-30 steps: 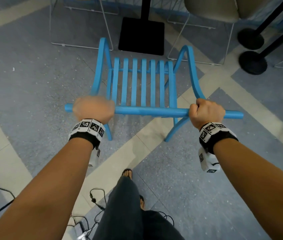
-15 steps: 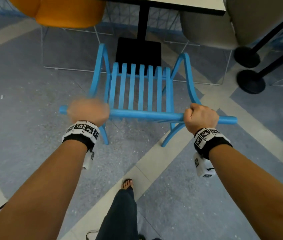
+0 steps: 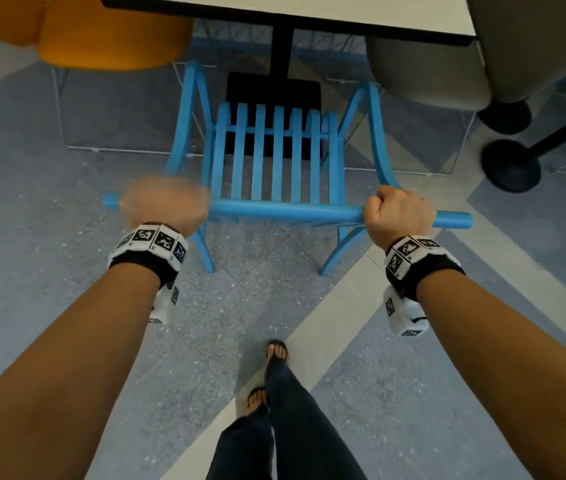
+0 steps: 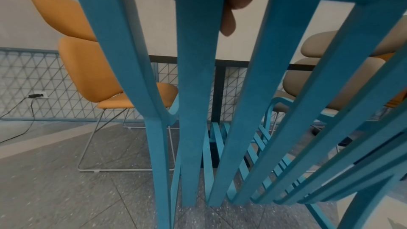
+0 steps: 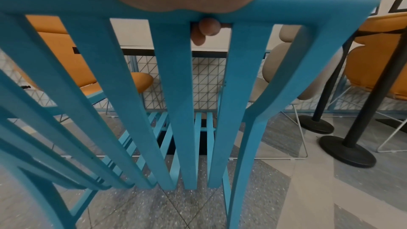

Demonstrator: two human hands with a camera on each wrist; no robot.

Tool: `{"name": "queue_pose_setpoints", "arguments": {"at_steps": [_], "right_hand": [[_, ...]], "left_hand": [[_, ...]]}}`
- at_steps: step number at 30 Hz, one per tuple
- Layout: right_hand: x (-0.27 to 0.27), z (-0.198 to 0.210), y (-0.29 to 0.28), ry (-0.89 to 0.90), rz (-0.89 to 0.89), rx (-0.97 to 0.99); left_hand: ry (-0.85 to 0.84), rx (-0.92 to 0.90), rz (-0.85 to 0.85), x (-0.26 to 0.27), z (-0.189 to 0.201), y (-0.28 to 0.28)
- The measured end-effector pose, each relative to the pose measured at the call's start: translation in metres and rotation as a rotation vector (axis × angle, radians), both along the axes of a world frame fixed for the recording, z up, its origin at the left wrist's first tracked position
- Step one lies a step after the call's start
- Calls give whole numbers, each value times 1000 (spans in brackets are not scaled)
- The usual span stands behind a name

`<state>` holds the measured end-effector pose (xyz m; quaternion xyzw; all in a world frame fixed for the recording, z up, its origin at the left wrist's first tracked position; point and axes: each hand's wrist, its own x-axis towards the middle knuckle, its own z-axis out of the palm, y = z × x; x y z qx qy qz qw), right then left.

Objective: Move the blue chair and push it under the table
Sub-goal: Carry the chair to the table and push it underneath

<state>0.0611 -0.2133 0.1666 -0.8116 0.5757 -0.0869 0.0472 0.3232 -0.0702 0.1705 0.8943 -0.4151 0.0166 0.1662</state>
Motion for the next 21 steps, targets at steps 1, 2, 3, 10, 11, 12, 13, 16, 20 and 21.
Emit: {"name": "queue_pose_setpoints", "arguments": {"at_steps": [1,2,3,10,11,12,13,16,20,21], "right_hand": [[3,-1,-6,-3,-6,-1],[6,-2,-12,-7,-9,0],[8,-3,-16,-10,-8,1],[17,-1,-27,-34,0,-21],[18,0,-28,-35,2,-15],[20,0,-29,-36,2,-11],[21,1,-30,-36,0,-8],[23,0,-30,-28,-4,-4],[18,-3,-34,-27,42,-30],[16,-4,-35,-28,49,-39]], "left_hand": [[1,-1,-1,3,0,-6],[4,-1,2,6,0,-11],[6,2,6,9,0,-14],[-11,13,-11,20,2,-29],[-18,14,-16,21,2,-30],[-24,11,-15,23,2,-31],[-22,9,-15,24,2,-33],[-15,39,-33,27,2,-35],[3,60,-53,30,2,-34],[10,73,-59,30,2,-34]]}}
